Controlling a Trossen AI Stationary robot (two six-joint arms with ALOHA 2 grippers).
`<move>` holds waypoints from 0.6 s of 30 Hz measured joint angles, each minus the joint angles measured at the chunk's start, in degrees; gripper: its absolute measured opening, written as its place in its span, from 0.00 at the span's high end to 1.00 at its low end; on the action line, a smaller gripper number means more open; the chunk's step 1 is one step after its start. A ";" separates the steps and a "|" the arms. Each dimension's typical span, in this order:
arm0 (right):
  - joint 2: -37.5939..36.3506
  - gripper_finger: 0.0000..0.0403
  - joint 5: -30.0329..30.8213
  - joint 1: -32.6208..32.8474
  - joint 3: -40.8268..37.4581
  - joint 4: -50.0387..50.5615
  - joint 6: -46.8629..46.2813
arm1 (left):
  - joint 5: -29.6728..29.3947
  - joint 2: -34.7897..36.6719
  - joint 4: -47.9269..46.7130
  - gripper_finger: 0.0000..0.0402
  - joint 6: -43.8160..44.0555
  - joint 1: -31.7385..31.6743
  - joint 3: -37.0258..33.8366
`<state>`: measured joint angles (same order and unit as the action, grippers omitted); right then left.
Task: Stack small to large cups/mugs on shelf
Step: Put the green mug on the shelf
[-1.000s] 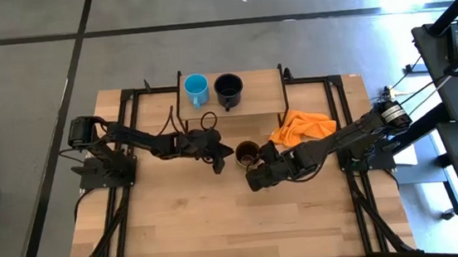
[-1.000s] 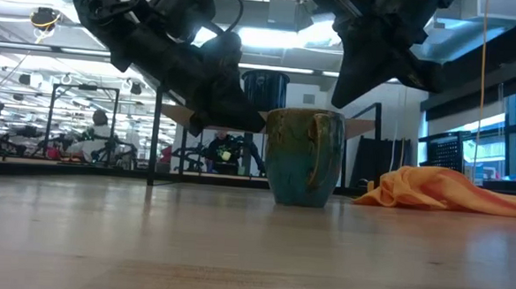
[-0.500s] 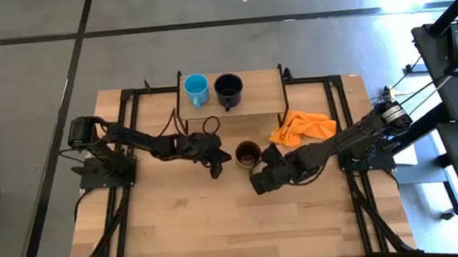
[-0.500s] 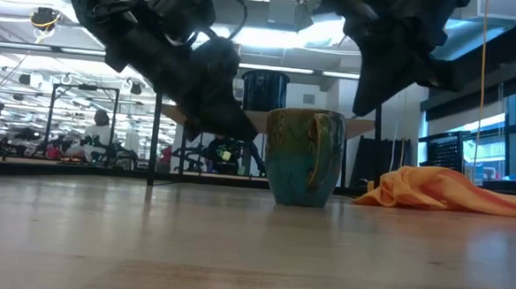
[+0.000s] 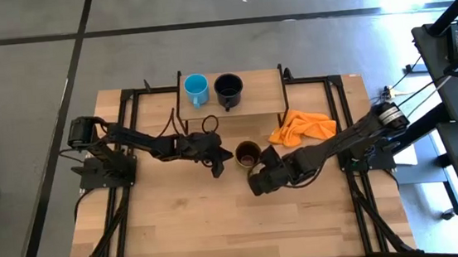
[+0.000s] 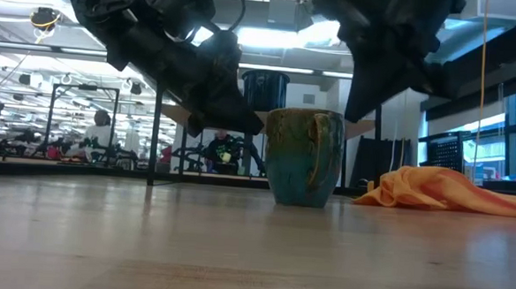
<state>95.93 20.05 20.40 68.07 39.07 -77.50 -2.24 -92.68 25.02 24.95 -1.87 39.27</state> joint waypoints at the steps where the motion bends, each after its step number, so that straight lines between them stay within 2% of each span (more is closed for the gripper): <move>1: 0.56 0.97 -0.27 0.02 0.00 -0.08 0.02 | 0.00 0.00 0.01 0.90 0.00 0.00 0.00; 18: 2.24 0.97 -0.47 -0.43 -0.02 -4.86 1.49 | 0.00 0.00 1.24 0.90 0.26 0.00 0.00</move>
<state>98.17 19.57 19.97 68.05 34.21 -76.01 -2.24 -92.68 26.26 25.21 -1.87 39.27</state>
